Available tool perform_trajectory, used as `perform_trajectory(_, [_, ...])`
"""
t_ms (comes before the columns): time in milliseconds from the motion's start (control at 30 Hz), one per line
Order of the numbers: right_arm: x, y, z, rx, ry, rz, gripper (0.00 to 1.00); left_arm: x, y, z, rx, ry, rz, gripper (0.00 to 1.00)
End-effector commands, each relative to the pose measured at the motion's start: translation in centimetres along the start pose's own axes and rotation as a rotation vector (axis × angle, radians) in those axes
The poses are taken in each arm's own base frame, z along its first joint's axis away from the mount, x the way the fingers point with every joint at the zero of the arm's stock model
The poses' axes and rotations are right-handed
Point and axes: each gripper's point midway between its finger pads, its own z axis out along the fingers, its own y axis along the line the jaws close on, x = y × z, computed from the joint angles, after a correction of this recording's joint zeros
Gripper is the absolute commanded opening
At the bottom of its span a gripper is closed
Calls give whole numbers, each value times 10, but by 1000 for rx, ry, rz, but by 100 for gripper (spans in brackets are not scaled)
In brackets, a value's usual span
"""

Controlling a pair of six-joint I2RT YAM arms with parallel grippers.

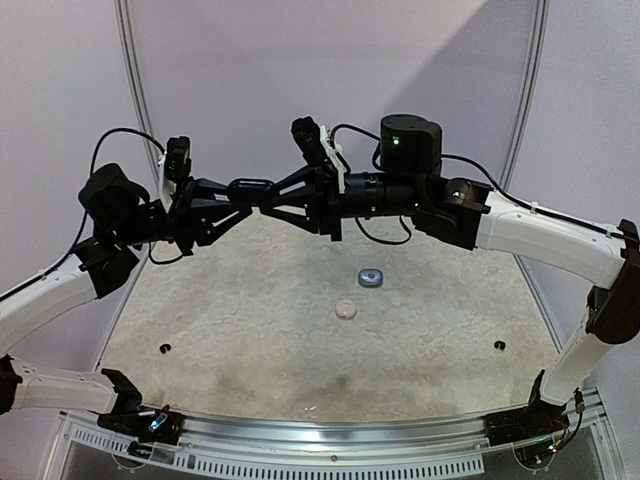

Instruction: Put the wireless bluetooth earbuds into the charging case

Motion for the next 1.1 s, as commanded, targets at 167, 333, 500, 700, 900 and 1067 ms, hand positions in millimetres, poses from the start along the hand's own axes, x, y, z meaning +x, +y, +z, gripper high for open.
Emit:
perform_trajectory(167, [24,-21,1,101,106,32,48,-10,-11,3,38,-11,26,0])
perform_trajectory(333, [11,-26,-4,142,102,16,73,4,-10,2,31,48,72,0])
perform_trajectory(500, [8,-28,2,130,95,34,74,15,-12,0,42,104,197,0])
perform_trajectory(700, [5,-28,7,108,96,48,75,34,-5,-3,2,202,307,0])
perform_trajectory(900, [1,-39,6,163,93,40,74,46,-8,-6,19,253,365,0])
perform_trajectory(1067, [-1,-48,2,196,88,64,73,53,-8,-8,23,280,392,0])
